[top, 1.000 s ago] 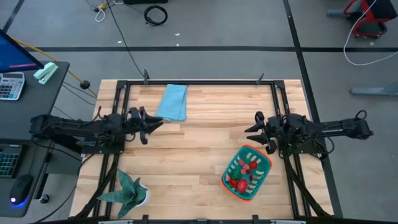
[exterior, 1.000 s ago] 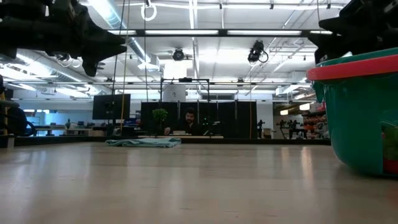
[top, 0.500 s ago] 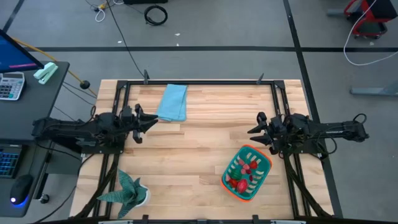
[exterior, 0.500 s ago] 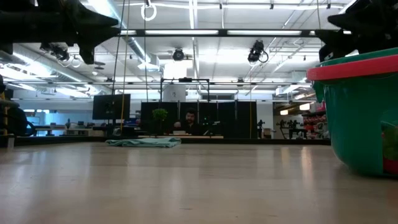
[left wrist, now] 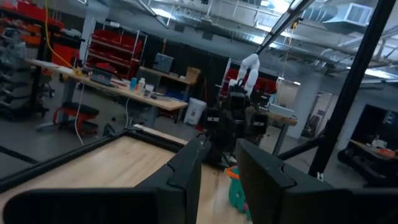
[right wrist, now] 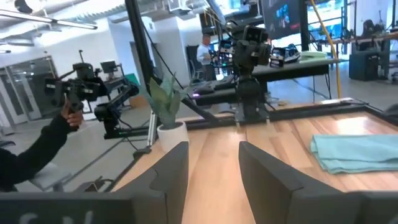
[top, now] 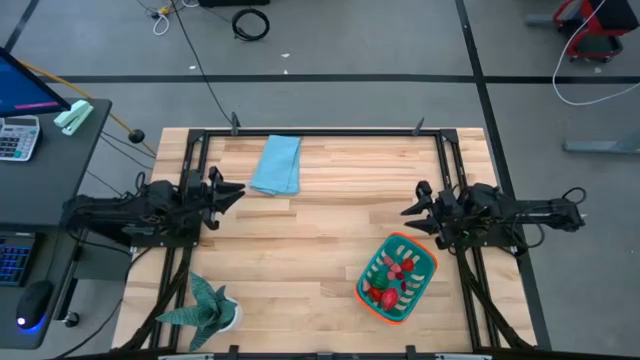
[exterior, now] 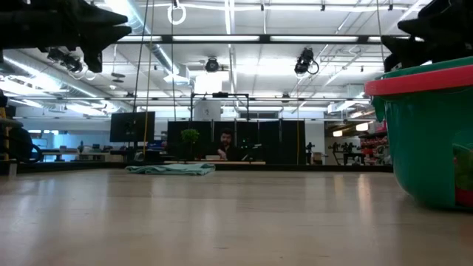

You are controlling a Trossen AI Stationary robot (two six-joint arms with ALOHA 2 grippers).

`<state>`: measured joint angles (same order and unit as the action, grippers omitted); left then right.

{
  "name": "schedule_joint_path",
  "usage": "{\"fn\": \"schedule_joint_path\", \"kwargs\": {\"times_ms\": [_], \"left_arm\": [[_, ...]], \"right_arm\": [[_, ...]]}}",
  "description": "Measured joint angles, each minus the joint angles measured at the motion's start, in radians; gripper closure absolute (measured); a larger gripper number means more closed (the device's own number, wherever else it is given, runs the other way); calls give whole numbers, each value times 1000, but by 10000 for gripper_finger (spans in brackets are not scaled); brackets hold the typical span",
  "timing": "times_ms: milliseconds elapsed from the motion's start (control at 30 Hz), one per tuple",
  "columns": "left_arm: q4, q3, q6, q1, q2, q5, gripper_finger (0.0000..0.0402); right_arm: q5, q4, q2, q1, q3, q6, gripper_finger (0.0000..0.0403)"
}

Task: Pick and placing Produce into tupperware
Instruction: Return to Home Position

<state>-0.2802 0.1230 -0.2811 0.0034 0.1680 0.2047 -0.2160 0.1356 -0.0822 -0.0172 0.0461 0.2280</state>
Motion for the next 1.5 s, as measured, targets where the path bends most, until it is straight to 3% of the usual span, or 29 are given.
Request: {"fn": "schedule_joint_path", "kwargs": {"times_ms": [567,700,900,1067,1500], "left_arm": [[87,-10,-6,-22,2,-1,294],[-48,-114,-14,-40,2,1,294],[-74,-106,-21,-43,6,-18,294],[-2,-107,-22,-42,8,-19,294],[219,-114,-49,-42,8,-20,294]], "right_arm": [[17,10,-2,1,-36,14,253],[17,10,-2,1,-36,15,253],[18,-36,-3,1,-36,27,253],[93,-93,-3,1,-36,20,253],[84,-93,-70,1,-36,42,253]]}}
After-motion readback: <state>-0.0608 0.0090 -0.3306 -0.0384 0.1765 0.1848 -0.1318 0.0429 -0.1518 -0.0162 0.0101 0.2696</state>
